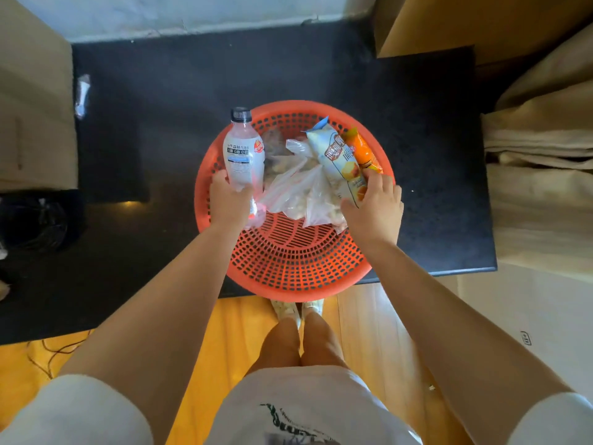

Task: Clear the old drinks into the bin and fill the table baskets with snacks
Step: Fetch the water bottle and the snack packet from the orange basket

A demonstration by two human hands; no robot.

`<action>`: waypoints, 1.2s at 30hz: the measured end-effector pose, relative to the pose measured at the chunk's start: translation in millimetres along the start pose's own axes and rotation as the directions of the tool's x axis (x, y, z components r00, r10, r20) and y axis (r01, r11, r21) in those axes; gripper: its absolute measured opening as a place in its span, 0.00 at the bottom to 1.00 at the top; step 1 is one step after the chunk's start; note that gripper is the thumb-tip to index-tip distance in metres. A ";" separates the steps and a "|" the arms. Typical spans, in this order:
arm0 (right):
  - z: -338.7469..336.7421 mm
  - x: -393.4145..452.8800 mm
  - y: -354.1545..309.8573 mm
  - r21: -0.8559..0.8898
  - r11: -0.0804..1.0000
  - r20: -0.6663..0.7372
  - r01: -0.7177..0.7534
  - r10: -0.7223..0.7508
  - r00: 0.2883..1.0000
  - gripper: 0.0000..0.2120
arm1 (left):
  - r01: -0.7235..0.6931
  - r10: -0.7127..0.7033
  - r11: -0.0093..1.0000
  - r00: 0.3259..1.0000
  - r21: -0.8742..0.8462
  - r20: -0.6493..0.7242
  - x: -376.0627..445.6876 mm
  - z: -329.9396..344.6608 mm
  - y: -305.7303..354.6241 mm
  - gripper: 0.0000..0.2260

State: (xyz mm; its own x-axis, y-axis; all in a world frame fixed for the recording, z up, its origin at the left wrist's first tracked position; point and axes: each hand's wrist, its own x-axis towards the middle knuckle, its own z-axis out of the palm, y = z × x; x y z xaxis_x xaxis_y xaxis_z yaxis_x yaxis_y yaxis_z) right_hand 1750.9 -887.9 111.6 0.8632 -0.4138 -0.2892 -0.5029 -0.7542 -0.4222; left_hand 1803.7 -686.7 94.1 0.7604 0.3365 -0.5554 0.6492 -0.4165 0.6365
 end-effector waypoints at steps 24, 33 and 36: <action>-83.3 -72.6 0.4 0.811 0.252 0.553 -0.528 -0.040 0.832 0.11 | -0.133 0.261 0.904 0.925 -0.407 0.277 -60.2 -73.0 9.0 0.23; -94.9 -205.2 -4.0 0.888 -0.099 0.458 -0.449 0.105 0.883 0.23 | 0.048 0.311 0.867 0.726 -0.496 0.613 -115.9 -117.2 14.2 0.16; -84.6 -255.9 0.1 0.918 -0.143 0.395 -0.370 0.236 0.888 0.27 | 0.084 0.250 0.919 0.631 -0.385 0.734 -133.4 -123.1 11.3 0.12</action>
State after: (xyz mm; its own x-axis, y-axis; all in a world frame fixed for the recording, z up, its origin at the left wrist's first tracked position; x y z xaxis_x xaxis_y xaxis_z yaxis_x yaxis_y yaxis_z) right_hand 1533.6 -825.2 258.3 0.6304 -0.3440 -0.6959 -0.2874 0.7293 -0.6209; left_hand 1711.6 -632.3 241.2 0.6298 -0.5115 -0.5846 0.6671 -0.0295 0.7444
